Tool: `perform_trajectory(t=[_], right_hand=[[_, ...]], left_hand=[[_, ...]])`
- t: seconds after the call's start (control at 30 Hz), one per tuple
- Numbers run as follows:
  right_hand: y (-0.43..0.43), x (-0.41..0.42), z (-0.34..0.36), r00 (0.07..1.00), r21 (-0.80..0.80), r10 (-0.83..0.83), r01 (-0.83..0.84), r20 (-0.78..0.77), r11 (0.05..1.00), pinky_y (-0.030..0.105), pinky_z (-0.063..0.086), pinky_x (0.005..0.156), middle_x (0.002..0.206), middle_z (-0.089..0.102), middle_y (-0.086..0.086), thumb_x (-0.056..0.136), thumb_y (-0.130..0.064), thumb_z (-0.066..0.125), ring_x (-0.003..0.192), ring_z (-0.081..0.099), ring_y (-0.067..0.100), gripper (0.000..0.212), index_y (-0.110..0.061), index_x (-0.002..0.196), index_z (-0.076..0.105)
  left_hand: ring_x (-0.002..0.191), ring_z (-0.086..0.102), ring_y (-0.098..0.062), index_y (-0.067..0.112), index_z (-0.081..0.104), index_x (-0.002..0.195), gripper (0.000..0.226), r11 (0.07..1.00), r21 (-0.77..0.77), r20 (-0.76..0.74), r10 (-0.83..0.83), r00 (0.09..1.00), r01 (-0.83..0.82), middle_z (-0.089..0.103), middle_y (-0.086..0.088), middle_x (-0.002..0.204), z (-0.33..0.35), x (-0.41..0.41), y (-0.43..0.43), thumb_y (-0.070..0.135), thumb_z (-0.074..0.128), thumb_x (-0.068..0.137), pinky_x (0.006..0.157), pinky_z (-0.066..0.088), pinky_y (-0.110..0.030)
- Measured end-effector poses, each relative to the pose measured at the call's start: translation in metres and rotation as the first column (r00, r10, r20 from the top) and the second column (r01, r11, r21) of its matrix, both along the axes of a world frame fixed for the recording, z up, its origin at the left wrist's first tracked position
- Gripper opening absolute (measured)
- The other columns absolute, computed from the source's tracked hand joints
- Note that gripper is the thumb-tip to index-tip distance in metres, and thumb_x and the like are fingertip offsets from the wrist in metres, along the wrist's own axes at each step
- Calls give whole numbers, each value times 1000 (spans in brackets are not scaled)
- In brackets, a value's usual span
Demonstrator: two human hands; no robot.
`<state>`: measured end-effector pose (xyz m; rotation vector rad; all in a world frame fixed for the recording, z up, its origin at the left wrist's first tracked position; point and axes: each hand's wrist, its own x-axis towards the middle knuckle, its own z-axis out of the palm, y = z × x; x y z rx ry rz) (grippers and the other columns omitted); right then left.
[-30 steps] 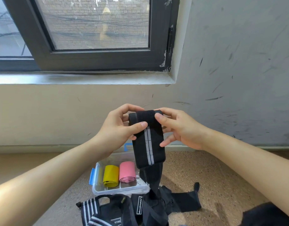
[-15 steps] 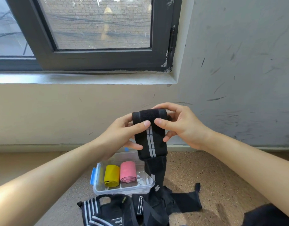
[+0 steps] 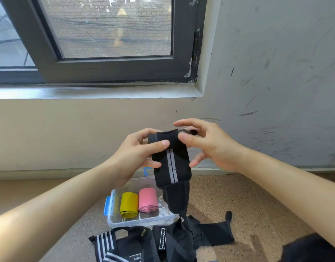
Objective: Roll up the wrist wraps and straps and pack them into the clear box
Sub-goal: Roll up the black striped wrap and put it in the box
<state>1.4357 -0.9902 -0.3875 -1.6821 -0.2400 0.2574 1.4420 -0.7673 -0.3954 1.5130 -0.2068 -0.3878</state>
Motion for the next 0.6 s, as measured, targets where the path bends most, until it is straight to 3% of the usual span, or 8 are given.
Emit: perform_trajectory(t=[0.07,0.13,0.33,0.43,0.6], right_hand=[[-1,-1,3,990,8,68,-67,-120,998,39,62,59,128,66,10,90,-49,60,109,70,29,49,-20,129,65],[-1,-3,2,977,7,129,-129,-173,992,39,62,63,127,69,8,93,-54,52,111,70,30,51,-20,130,65],[1,-1,3,986,74,104,-95,-132,993,35,62,58,123,68,15,97,-35,61,106,73,31,37,-14,127,65],[0,-1,1,993,93,85,-77,-86,993,33,61,55,122,66,21,96,-27,65,105,72,32,35,-12,128,65],[-1,0,-2,1000,97,-5,4,12,995,30,60,55,127,64,17,92,-10,71,100,73,23,36,-15,127,65]], left_hand=[[94,74,-24,14,69,114,43,1000,-2,46,12,999,-12,75,-5,93,0,0,0,25,78,73,64,59,-26],[92,75,-23,15,69,114,41,1000,7,107,12,994,-13,75,-4,92,0,0,0,19,79,75,67,60,-28],[92,77,-23,15,65,119,40,998,58,241,14,970,-29,76,-8,102,0,-2,-2,1,77,84,68,62,-31],[94,76,-20,25,60,127,50,995,97,149,1,989,-16,77,0,107,-1,-2,-2,13,79,83,65,63,-34],[97,73,-20,37,71,119,37,985,55,-114,-157,981,164,76,1,112,-3,-5,1,49,68,85,61,59,-29]])
